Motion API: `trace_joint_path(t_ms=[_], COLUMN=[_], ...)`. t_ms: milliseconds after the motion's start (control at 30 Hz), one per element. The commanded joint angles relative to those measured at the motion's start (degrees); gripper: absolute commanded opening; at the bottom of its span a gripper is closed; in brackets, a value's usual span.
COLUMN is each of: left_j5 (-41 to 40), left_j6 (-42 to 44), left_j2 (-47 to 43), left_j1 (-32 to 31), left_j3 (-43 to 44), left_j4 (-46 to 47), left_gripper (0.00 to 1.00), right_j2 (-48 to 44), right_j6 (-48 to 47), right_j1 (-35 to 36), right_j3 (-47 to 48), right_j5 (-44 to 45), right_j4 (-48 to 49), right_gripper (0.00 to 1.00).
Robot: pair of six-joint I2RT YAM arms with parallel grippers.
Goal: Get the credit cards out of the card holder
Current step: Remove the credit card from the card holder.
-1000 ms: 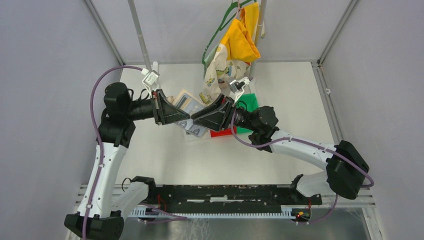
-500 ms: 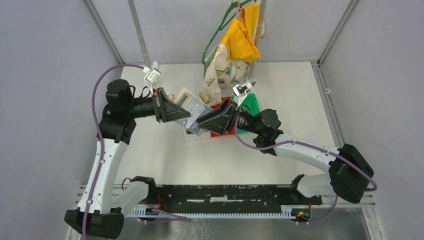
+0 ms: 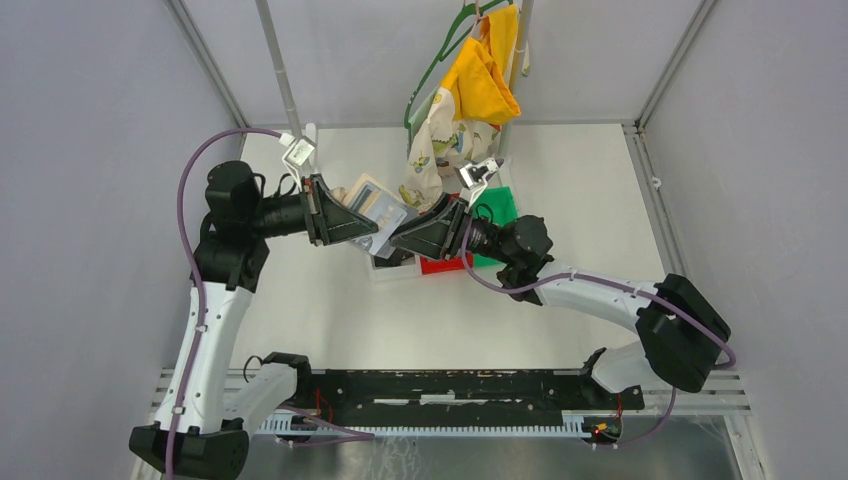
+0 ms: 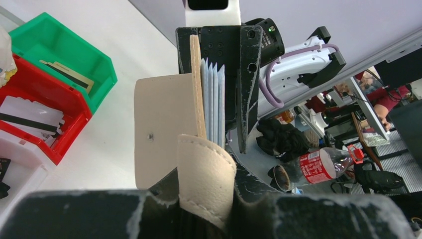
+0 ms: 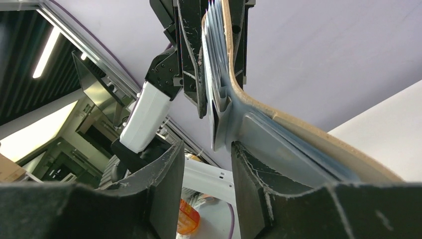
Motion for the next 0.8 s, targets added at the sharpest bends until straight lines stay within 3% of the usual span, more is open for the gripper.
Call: trace_joint_path(t_ms=[0,267,367,467,633,767], left_j5=[5.97,6.43,6.75,7.18,9.49,10.72], left_j6=[2.16,9.69,9.31,8.46,5.94,5.86], left_j2=[-2.08,-0.35,-0.12,-0.03,0.35,0.74], left_j1=[-0.60,-0.62,-0.65,-0.60,-0.60,-0.60], left_j3=[0.83,1.27,2.13,2.86,4.21,4.88], left_j4=[-0.34,-8.82,-8.85,-8.92,-7.11,-6.55], left_gripper=[0.21,0.29,0.30,0.40,0.43,0.39], right_j2=[1.74,1.98,1.94,1.85,1.93,1.63], right_j6=[3.28,4.31,4.13,4.06,4.08,3.78], right_j1=[-0.41,-0.41,-0.37,-0.15,0.18,0.43], right_j3=[3.10,3.95,3.28,1.92,0.83,-0.15], right_j5=[2.48,2.68,2.56,3.32,3.54,3.66], right_j4=[6.95,8.41,8.04,8.30,9.56,10.11], right_gripper=[0.45,0.35,0.18,0.01,0.00,0.00])
